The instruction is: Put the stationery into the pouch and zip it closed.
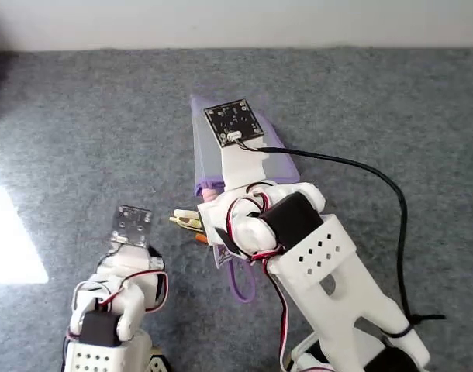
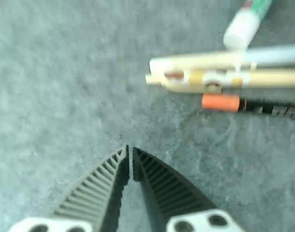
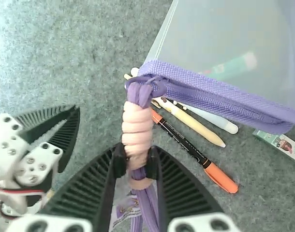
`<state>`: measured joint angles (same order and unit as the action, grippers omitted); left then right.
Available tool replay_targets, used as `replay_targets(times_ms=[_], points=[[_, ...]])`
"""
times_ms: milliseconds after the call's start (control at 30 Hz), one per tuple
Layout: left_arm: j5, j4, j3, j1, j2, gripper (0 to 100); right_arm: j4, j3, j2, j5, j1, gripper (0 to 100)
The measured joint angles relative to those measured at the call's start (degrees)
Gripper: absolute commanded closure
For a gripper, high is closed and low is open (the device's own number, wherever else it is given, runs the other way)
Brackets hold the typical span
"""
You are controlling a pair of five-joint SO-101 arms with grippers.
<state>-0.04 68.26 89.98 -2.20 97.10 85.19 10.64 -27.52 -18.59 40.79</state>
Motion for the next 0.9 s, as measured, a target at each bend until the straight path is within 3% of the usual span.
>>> replay_targets(times_ms=[233, 367, 733, 900], points=[[3.34, -0.62, -6.33, 0.0, 0.09, 69, 6.77, 0.18, -0.09, 0.0, 0.0, 99.1], [7.82, -0.62, -8.26, -0.7, 0.09, 69, 7.82, 0.18, -0.35, 0.0, 0.0, 99.1], [10.64, -10.37, -11.6, -11.52, 0.26, 69, 7.82, 0.18, -7.74, 0.0, -0.09, 99.1], [12.57, -13.98, -10.11, -13.27, -0.26, 73, 7.82, 0.18, -7.82, 0.0, -0.09, 99.1]])
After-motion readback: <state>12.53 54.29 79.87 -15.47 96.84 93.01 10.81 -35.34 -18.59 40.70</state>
